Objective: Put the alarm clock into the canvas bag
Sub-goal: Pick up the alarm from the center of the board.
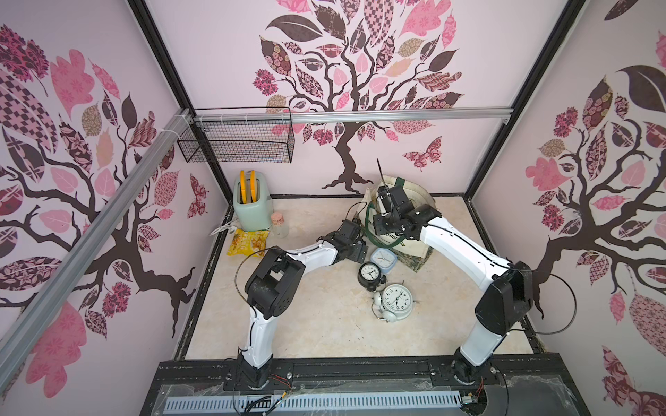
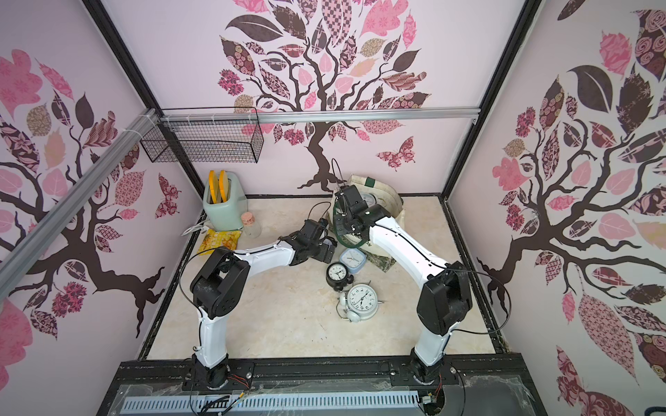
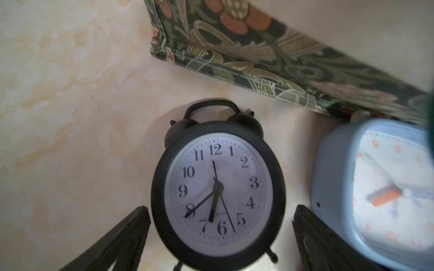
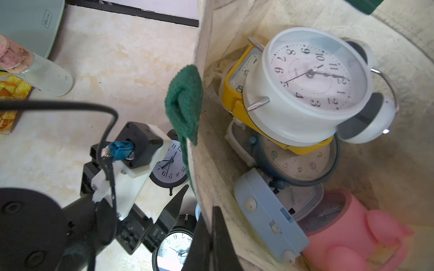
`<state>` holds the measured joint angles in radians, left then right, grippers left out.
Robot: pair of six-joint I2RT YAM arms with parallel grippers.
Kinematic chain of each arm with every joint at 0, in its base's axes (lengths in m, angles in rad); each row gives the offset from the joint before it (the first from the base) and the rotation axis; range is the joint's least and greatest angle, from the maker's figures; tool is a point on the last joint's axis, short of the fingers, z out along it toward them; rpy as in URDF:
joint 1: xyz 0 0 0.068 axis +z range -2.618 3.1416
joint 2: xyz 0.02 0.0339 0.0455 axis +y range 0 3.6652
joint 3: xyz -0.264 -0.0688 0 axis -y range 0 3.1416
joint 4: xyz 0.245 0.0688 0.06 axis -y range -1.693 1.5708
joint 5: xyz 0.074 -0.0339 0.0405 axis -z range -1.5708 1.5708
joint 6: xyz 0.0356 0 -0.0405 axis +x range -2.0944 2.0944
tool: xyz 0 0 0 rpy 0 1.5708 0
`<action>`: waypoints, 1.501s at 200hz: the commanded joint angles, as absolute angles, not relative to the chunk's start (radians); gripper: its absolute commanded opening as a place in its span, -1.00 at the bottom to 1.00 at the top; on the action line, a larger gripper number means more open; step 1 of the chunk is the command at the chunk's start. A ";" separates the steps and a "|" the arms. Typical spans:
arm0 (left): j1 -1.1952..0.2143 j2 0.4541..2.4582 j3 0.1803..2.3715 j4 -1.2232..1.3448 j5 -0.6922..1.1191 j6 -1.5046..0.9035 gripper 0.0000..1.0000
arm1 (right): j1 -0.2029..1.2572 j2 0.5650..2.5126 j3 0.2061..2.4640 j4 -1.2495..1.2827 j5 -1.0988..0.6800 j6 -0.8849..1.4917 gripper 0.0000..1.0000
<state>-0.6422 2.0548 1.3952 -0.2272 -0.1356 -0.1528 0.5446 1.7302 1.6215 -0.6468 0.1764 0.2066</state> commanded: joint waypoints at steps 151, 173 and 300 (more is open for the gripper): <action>-0.614 1.838 1.226 -0.077 -0.107 -0.275 0.56 | 0.542 1.688 1.623 -0.620 0.117 0.255 -0.11; -0.614 1.698 1.132 -0.077 -0.117 -0.290 0.56 | 0.541 1.668 1.619 -0.611 0.118 0.264 0.09; -0.662 0.971 0.686 0.131 0.150 -0.059 0.58 | 0.551 1.479 1.661 -0.678 -0.276 0.329 1.00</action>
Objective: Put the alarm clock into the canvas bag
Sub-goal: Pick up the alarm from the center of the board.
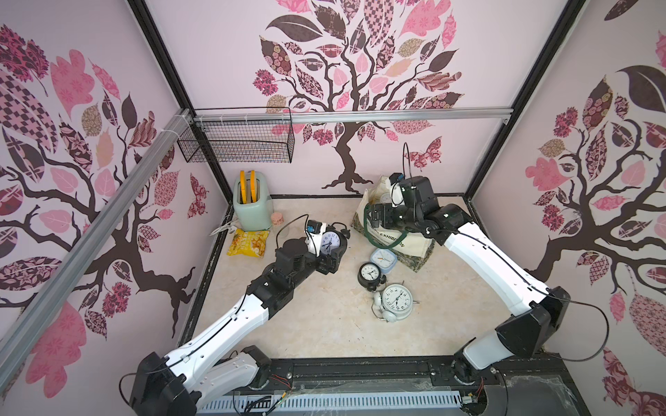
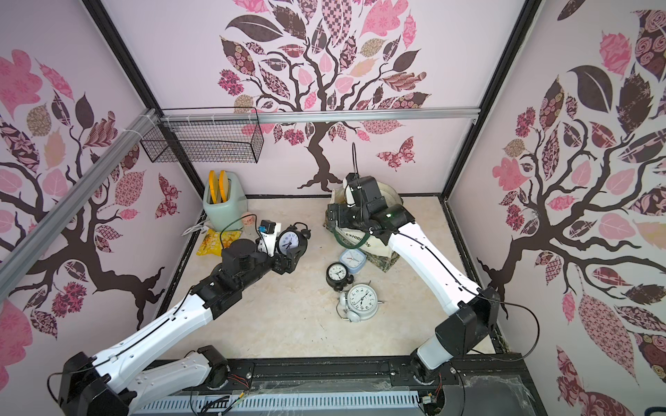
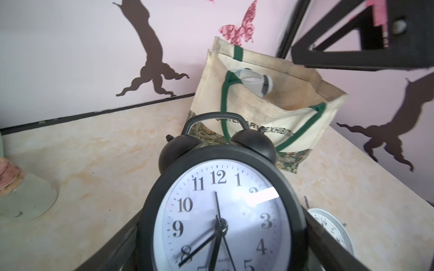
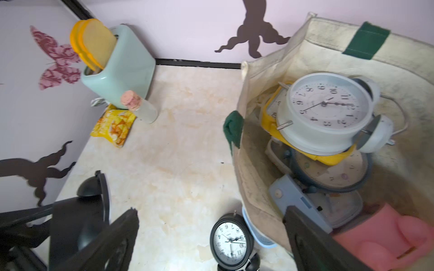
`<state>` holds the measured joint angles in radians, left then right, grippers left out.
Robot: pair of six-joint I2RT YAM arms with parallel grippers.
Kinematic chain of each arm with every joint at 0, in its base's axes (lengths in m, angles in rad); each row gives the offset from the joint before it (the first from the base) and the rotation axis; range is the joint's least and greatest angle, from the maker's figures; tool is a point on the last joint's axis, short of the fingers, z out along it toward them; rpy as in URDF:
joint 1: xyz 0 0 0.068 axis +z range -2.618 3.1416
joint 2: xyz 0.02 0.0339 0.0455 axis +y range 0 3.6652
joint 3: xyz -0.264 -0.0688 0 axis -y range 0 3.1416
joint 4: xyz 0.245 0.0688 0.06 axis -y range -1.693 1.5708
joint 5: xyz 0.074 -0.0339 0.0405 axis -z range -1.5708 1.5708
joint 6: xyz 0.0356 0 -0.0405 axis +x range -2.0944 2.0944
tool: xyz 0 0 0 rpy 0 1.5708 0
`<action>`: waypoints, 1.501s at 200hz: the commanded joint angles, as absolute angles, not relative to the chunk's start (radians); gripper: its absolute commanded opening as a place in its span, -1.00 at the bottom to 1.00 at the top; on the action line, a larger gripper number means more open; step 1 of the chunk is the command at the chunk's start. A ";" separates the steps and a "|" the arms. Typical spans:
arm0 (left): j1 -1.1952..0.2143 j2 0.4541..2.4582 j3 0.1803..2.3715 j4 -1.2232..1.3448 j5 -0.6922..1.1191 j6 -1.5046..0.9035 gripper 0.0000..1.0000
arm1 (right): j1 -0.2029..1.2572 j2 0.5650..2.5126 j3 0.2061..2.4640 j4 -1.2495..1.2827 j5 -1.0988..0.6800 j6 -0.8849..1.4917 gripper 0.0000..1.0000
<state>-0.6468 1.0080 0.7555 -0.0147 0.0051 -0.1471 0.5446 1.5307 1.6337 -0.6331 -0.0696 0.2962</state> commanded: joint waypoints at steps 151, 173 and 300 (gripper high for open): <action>-0.710 1.009 0.658 0.204 0.146 -0.009 0.58 | 0.676 1.400 1.401 -0.544 -0.569 0.472 0.69; -0.711 1.018 0.657 0.207 0.137 -0.015 0.59 | 0.676 1.403 1.394 -0.535 -0.565 0.485 0.49; -0.712 1.028 0.664 0.197 0.130 -0.031 0.67 | 0.676 1.422 1.385 -0.501 -0.485 0.509 -0.27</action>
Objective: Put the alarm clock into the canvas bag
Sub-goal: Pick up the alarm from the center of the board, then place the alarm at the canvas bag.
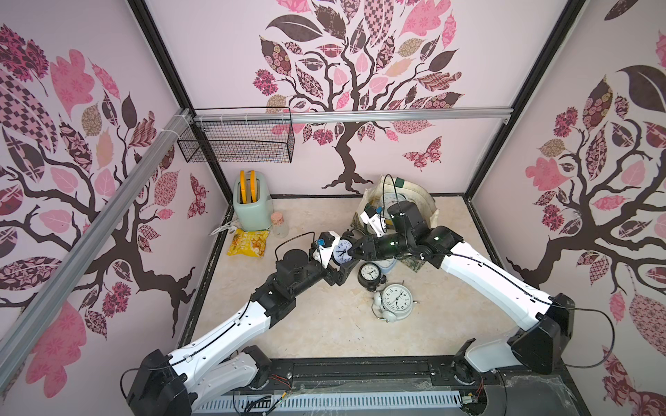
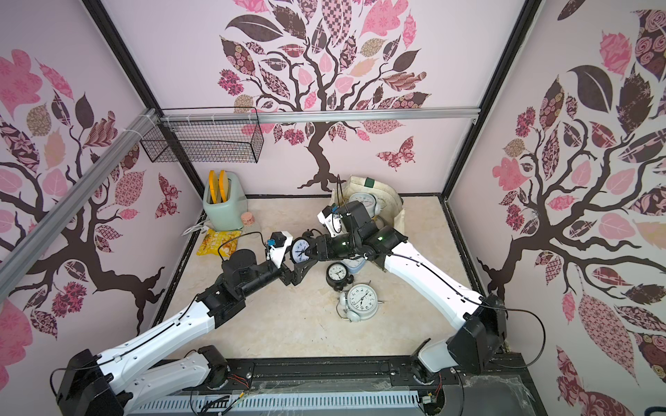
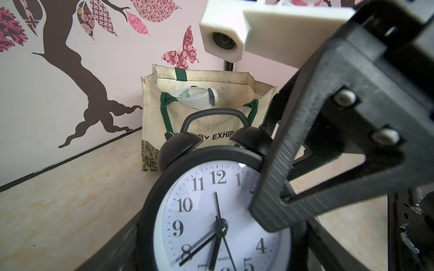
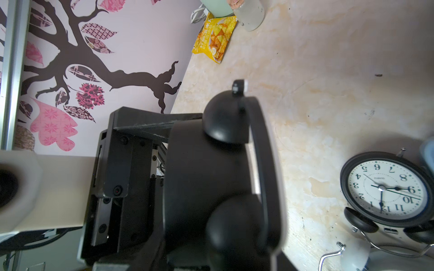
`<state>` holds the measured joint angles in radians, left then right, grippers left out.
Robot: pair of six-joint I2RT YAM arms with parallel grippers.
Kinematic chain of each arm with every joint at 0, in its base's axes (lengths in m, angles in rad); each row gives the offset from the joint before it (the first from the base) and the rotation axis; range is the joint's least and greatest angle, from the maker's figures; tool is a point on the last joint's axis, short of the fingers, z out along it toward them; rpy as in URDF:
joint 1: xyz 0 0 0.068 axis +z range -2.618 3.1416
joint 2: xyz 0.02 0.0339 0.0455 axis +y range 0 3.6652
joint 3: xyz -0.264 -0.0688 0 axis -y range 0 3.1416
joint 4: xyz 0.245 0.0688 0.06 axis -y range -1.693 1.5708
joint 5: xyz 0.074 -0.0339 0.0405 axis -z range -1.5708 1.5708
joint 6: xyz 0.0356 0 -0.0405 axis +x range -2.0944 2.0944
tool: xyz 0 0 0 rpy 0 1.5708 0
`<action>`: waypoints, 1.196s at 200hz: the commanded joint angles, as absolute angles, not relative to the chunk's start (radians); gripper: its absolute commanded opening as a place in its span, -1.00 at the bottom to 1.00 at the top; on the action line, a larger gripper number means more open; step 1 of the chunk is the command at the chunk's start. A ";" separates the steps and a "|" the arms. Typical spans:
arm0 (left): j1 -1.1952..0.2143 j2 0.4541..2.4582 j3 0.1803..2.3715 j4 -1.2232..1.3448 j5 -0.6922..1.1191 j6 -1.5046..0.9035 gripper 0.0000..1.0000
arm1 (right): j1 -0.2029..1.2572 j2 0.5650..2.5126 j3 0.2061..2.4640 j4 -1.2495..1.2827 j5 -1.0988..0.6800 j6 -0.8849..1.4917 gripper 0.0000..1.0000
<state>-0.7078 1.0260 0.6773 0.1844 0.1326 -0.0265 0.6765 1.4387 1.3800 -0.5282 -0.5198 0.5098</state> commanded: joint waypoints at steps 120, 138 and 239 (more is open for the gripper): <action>-0.712 0.864 0.650 0.120 0.015 -0.138 0.96 | 0.278 1.560 1.647 -0.666 0.163 0.421 -0.55; -0.712 0.867 0.657 0.110 0.023 -0.144 0.96 | 0.279 1.596 1.652 -0.701 0.176 0.394 -0.55; -0.712 0.879 0.667 0.101 0.062 -0.155 0.96 | 0.347 1.644 1.575 -0.583 -0.098 0.279 -0.57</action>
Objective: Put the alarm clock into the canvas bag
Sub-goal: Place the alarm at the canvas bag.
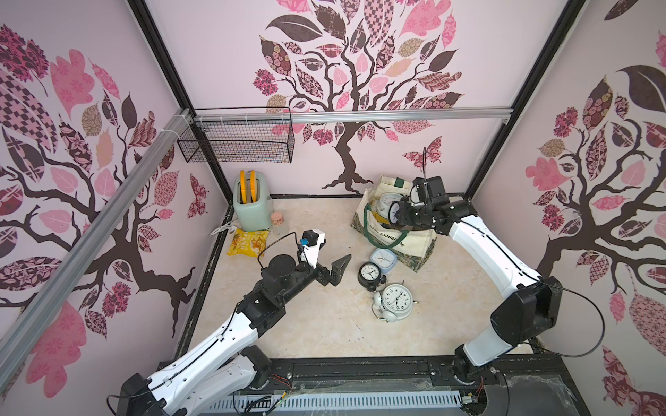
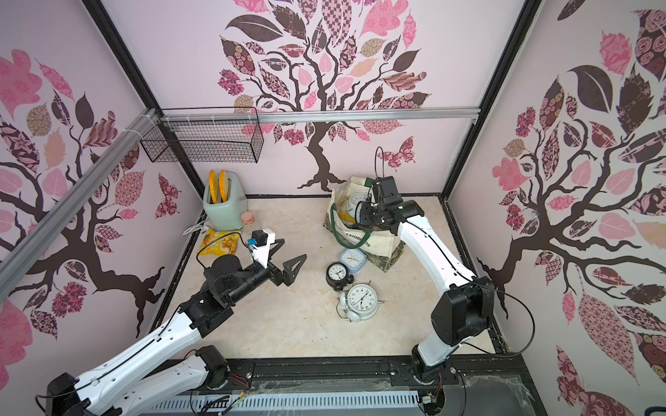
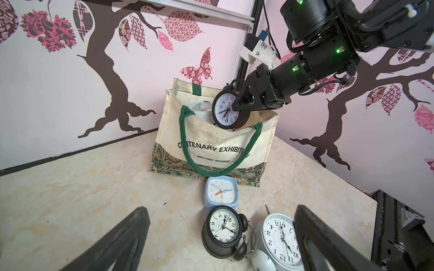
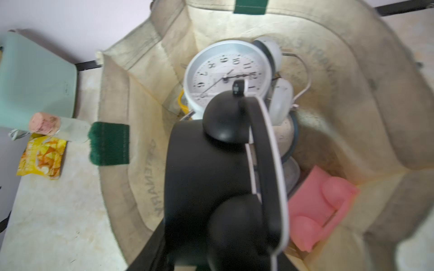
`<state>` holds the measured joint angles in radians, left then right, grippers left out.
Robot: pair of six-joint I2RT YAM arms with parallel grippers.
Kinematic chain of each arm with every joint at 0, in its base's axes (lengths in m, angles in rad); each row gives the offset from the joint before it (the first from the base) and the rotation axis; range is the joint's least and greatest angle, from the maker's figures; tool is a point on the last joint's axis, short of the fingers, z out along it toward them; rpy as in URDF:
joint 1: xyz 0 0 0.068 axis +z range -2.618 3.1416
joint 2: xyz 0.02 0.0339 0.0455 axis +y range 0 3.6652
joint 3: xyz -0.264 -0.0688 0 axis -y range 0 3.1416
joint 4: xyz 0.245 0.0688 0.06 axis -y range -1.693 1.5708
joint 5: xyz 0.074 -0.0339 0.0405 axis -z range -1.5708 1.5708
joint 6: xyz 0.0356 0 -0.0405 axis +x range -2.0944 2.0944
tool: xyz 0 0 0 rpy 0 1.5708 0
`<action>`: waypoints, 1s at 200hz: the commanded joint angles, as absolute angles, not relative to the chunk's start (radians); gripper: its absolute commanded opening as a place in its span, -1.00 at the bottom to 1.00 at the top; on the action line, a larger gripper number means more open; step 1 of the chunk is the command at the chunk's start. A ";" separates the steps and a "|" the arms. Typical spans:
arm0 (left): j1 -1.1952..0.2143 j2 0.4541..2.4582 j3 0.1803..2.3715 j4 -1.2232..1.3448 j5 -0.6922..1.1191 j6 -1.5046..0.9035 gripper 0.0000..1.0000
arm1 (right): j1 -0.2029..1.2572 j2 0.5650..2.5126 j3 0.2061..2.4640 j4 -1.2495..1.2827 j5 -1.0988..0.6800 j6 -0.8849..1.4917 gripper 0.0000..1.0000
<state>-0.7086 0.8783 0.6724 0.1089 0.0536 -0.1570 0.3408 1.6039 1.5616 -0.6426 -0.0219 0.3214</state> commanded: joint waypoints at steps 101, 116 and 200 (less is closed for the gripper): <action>-0.712 0.910 0.672 0.088 0.053 -0.149 0.96 | 0.352 1.882 1.756 -0.647 -0.097 0.191 -0.30; -0.713 0.918 0.676 0.080 0.048 -0.147 0.96 | 0.353 1.874 1.756 -0.644 -0.106 0.199 -0.06; -0.714 1.004 0.731 -0.013 0.068 -0.147 0.96 | 0.355 1.745 1.787 -0.622 -0.113 0.283 0.56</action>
<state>-0.7086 0.9714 0.6750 0.0494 0.0536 -0.1566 0.3550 1.8473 1.7542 -0.6220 -0.1207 0.2451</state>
